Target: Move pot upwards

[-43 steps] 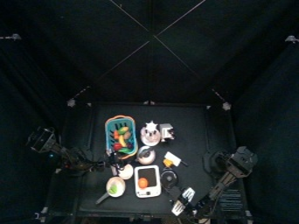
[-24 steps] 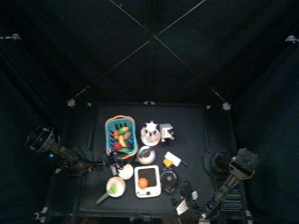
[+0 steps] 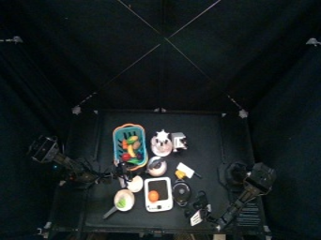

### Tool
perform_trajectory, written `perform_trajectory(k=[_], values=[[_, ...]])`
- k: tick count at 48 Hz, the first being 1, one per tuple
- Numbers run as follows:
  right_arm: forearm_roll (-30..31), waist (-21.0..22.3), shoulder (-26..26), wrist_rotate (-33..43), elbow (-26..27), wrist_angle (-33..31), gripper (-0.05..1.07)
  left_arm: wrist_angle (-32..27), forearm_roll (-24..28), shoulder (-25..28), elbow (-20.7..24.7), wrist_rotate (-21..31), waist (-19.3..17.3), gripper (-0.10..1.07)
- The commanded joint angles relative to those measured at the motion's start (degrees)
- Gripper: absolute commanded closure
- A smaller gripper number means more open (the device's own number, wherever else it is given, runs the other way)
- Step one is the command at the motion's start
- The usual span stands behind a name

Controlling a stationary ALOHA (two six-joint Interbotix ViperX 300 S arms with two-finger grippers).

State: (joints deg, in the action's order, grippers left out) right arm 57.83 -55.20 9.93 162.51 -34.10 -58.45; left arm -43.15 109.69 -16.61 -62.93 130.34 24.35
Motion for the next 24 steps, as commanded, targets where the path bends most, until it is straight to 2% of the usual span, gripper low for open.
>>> perform_trajectory(k=[1,24], values=[[0.2,1.1,-1.0,0.5,0.1,-0.1,0.08,-0.2,0.2,-0.2,0.7,0.1,0.0,0.13],[0.1,5.4,-0.2,0.7,-1.0,4.7,0.08,-0.2,0.0,-0.1,0.6,0.1,0.0,0.13]])
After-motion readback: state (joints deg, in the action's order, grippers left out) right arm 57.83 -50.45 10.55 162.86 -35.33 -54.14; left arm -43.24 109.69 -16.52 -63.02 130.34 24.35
